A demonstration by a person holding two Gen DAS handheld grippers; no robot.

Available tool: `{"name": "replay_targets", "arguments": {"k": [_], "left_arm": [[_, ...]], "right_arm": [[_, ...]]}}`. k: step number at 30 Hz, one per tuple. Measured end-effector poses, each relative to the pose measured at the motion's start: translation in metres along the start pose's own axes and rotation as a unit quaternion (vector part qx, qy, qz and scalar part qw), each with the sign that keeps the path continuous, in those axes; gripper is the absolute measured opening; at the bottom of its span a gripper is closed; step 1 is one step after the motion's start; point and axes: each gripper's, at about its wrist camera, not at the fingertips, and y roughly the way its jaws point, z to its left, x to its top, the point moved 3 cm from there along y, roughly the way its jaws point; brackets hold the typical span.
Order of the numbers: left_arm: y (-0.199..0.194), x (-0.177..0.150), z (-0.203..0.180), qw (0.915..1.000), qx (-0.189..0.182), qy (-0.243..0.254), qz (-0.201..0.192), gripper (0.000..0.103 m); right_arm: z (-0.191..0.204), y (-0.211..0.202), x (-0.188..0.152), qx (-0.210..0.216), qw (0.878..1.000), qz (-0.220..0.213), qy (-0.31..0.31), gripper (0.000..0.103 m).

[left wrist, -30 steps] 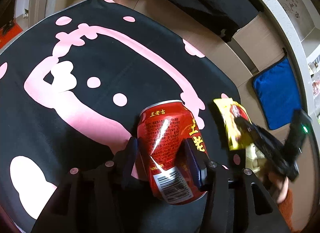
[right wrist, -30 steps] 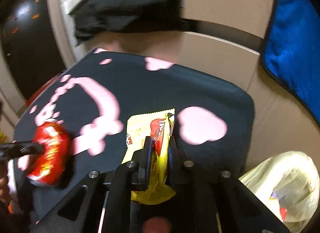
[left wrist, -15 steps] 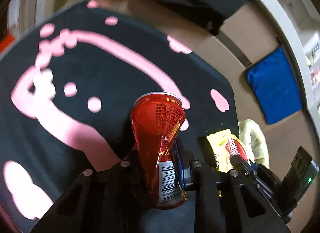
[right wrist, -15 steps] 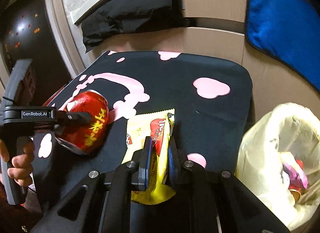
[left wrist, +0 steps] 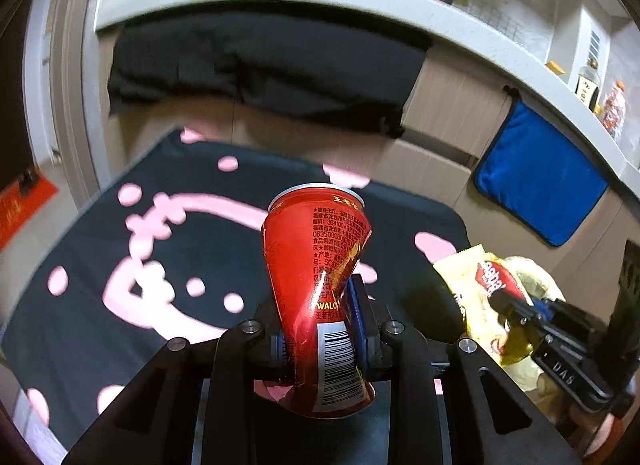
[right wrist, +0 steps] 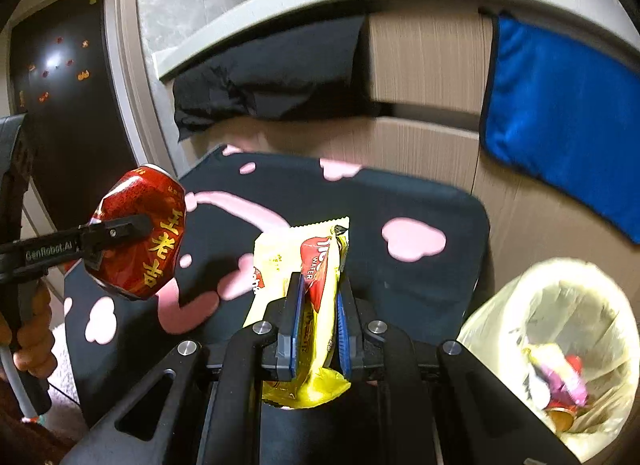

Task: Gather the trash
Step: 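Carry the red can and yellow packet over the bin and release both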

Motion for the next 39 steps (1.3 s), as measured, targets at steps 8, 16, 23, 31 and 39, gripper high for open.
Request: {"name": "replay_targets", "arguments": {"k": [8,16,23,31,39], "left_arm": [[-0.015,0.008,-0.014,0.9997,-0.001,0.015,-0.022,0.026],[-0.032,0.029,-0.04,0.9974,-0.012,0.043,-0.056,0.026],[-0.05,0.066,-0.092,0.9898,-0.042,0.078,-0.111,0.026],[-0.043,0.078,-0.185,0.9773,-0.127,0.119,-0.12,0.026],[-0.005,0.053,-0.267,0.9669,-0.197,0.147,-0.067,0.026]], "right_arm": [[0.009,-0.021,0.022,-0.01,0.999,-0.037,-0.017,0.014],[0.003,-0.044,0.037,-0.021,0.997,-0.066,-0.023,0.014],[-0.026,-0.085,0.064,-0.056,0.991,-0.12,-0.025,0.014],[-0.081,-0.139,0.075,-0.127,0.979,-0.162,-0.02,0.014],[-0.144,-0.17,0.054,-0.195,0.968,-0.156,0.009,0.014]]}}
